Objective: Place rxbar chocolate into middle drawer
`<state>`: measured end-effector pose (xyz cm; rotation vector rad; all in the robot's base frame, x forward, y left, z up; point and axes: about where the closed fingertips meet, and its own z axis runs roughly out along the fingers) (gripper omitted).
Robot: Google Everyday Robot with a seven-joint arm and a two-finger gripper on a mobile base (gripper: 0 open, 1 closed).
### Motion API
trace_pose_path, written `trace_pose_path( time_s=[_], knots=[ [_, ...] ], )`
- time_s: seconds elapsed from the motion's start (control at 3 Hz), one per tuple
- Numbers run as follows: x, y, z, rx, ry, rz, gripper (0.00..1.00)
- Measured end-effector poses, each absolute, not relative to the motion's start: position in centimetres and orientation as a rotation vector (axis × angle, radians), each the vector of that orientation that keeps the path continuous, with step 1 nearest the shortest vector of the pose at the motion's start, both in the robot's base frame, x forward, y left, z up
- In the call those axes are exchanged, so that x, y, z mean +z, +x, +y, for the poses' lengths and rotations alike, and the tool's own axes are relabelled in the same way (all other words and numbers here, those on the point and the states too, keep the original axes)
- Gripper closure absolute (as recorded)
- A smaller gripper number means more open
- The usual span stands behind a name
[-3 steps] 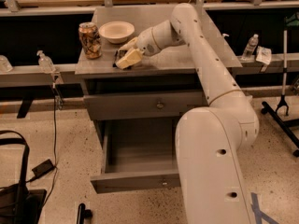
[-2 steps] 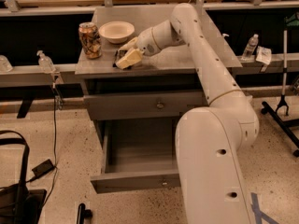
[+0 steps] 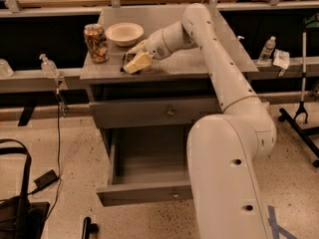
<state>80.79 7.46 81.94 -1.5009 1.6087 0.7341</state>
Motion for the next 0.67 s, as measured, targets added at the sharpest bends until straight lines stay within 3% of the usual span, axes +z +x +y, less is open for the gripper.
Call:
trace_pose_path(
  time_s=[0.33,0.67],
  knots=[
    [81.93,80.78,7.48,0.734,-1.501,1.609,0.60],
    [81.92,80.78,7.50,0.735,-1.501,1.609,0.29]
  ],
)
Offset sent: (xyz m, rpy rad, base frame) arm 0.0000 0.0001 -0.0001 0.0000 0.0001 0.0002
